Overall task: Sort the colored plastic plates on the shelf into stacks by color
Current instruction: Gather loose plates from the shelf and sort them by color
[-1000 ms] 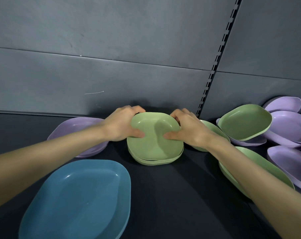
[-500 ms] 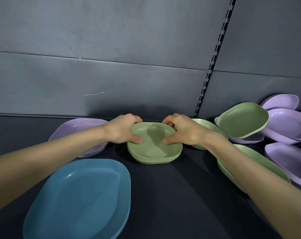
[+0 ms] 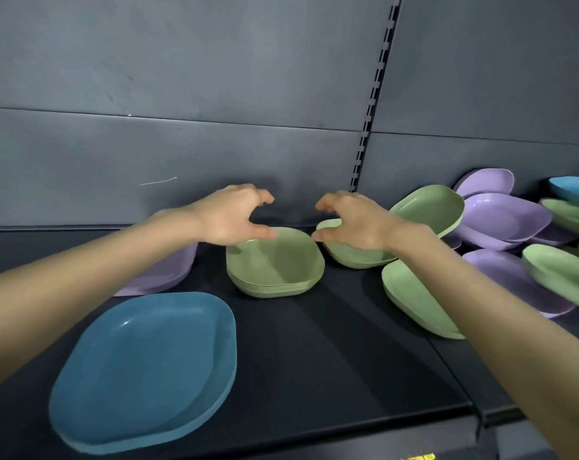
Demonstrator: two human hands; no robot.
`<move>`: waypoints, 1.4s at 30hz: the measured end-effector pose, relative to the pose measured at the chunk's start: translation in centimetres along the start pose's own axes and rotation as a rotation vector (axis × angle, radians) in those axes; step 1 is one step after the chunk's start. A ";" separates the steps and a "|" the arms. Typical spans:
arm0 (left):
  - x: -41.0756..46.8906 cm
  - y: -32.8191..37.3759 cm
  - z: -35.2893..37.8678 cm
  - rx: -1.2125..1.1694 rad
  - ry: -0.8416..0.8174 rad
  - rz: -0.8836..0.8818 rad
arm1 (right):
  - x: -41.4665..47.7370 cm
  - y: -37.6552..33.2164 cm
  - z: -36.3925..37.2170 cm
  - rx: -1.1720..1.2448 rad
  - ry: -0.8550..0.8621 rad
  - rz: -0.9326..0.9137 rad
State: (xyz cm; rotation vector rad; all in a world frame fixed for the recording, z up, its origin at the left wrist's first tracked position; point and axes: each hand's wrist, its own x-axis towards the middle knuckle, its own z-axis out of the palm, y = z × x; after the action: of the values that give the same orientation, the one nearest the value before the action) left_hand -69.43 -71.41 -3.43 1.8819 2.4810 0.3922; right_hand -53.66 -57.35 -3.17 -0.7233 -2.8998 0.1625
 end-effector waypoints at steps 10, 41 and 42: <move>-0.4 11.0 -2.0 0.059 0.146 0.142 | -8.1 6.5 -6.3 0.025 0.214 0.050; 0.5 25.6 10.1 -0.173 0.054 -0.567 | -20.4 22.8 -4.8 0.165 0.133 -0.004; 0.5 25.6 10.0 -0.207 0.079 -0.562 | -20.4 23.0 -4.8 0.172 0.145 0.005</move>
State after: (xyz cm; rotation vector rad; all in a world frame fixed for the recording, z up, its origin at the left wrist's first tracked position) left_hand -43.73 -62.61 -7.97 1.0520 2.7372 0.6718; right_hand -24.56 -46.49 -4.09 -0.6825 -2.7066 0.3412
